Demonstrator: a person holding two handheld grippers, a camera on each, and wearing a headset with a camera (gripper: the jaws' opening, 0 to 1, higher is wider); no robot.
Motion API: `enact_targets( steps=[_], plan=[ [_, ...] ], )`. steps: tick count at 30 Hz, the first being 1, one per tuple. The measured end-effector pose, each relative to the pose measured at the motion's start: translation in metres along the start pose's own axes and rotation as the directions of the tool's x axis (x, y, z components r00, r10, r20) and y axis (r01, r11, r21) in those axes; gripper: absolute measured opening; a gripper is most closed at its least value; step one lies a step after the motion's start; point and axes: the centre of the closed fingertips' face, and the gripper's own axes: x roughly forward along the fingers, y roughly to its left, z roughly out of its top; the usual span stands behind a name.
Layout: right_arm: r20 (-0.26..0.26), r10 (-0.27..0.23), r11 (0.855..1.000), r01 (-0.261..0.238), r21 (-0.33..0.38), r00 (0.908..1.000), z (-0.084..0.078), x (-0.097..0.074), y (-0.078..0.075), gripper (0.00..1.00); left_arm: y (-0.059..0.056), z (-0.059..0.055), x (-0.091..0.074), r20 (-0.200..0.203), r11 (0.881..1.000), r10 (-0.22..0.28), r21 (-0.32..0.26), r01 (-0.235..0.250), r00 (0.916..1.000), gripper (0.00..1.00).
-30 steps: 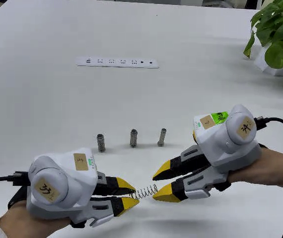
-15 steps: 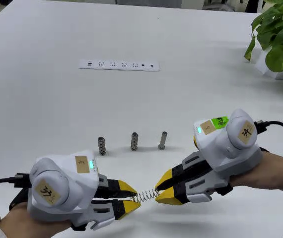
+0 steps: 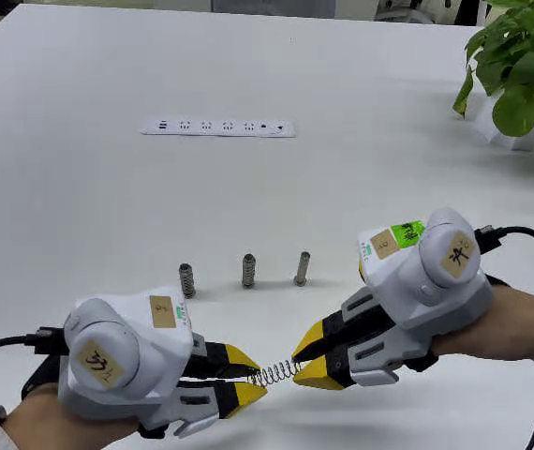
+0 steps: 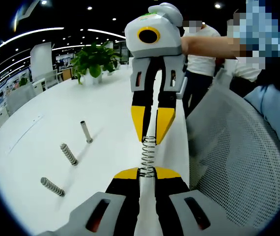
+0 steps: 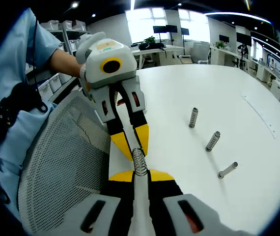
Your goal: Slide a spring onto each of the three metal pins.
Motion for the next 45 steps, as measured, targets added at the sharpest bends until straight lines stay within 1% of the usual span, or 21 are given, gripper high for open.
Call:
enact_targets(
  steps=[7,10,14,23,24,31,35,39,43,45],
  plan=[
    [-0.011,-0.018,1.0,0.018,-0.009,0.9998,0.003,-0.003,0.0,0.11,-0.001,0.003,0.003,-0.011,1.0,-0.002,0.002,0.002,0.9999,0.1],
    [-0.007,-0.022,1.0,0.022,-0.007,0.9997,0.006,-0.004,0.0,0.12,-0.001,0.002,0.003,-0.012,1.0,-0.003,0.002,0.003,0.9999,0.09],
    [0.006,-0.021,1.0,0.021,0.003,0.9998,0.008,-0.004,0.0,0.12,-0.002,0.003,0.003,-0.008,1.0,-0.003,0.002,0.003,1.0,0.09],
    [0.003,-0.013,1.0,0.013,0.001,0.9999,0.007,-0.006,0.001,0.12,-0.004,0.004,0.006,-0.005,1.0,-0.003,-0.002,0.003,1.0,0.1],
    [-0.004,-0.009,1.0,0.009,0.002,1.0,0.007,-0.006,0.003,0.12,-0.003,0.003,0.007,-0.006,1.0,-0.006,-0.006,0.006,1.0,0.1],
    [-0.03,-0.024,0.999,0.022,-0.047,0.9993,0.015,-0.008,0.005,0.12,-0.004,0.006,0.009,-0.002,1.0,-0.01,-0.006,0.01,1.0,0.09],
    [-0.034,-0.026,0.997,0.023,-0.076,0.9991,0.021,-0.008,0.006,0.12,-0.002,0.004,0.009,0.001,1.0,-0.01,-0.006,0.01,0.9999,0.09],
    [-0.037,-0.025,0.996,0.022,-0.087,0.999,0.024,-0.007,0.005,0.12,0.0,0.003,0.009,0.004,1.0,-0.009,-0.006,0.009,1.0,0.09],
    [-0.041,-0.025,0.995,0.021,-0.095,0.9988,0.024,-0.007,0.004,0.12,0.003,0.0,0.008,0.009,1.0,-0.003,-0.009,0.003,1.0,0.09],
    [-0.042,-0.023,0.996,0.019,-0.09,0.9988,0.024,-0.007,0.004,0.12,0.002,0.001,0.008,0.01,1.0,-0.002,-0.013,0.002,1.0,0.09]
  ],
)
